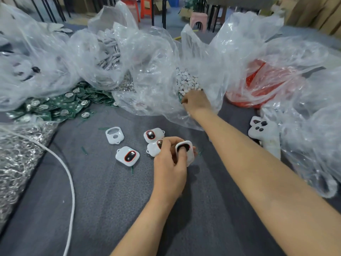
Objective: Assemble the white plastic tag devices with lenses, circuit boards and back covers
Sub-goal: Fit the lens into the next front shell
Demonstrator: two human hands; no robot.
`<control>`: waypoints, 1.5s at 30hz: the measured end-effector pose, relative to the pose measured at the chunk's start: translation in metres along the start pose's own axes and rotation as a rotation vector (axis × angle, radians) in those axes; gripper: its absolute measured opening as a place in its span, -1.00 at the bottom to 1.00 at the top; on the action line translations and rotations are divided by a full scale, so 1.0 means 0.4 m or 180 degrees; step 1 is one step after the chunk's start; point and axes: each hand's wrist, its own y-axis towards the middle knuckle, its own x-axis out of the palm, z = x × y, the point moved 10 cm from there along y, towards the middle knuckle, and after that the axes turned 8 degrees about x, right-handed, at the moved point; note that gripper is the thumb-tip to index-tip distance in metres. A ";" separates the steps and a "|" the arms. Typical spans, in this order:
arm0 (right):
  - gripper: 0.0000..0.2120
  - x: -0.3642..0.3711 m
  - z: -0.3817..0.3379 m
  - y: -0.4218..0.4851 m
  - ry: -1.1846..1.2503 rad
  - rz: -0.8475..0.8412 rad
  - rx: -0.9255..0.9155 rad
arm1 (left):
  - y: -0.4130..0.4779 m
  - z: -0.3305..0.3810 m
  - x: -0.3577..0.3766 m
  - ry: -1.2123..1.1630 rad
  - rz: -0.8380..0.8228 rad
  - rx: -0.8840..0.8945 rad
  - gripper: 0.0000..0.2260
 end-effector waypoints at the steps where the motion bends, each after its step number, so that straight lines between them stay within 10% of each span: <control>1: -0.71 0.001 0.001 0.001 0.0001 0.0071 0.0000 | 0.001 0.003 0.002 -0.0011 -0.0021 0.0005 -0.88; 9: -0.76 -0.019 0.000 -0.009 -0.0324 0.0559 -0.0247 | 0.001 0.010 0.005 0.0001 -0.0071 0.0057 -0.89; 15: -0.89 -0.207 0.023 -0.208 0.1692 0.1650 -0.0815 | 0.001 -0.022 -0.018 -0.0469 0.0323 -0.0227 -0.86; 24: -0.82 -0.070 0.154 -0.439 0.3637 0.0243 -0.0061 | 0.001 -0.040 -0.004 -0.0875 0.0311 -0.0436 -0.86; 45: -0.56 -0.025 0.095 -0.450 0.3286 -0.0240 -0.0328 | -0.004 0.001 -0.003 -0.0030 0.0050 -0.0181 -0.81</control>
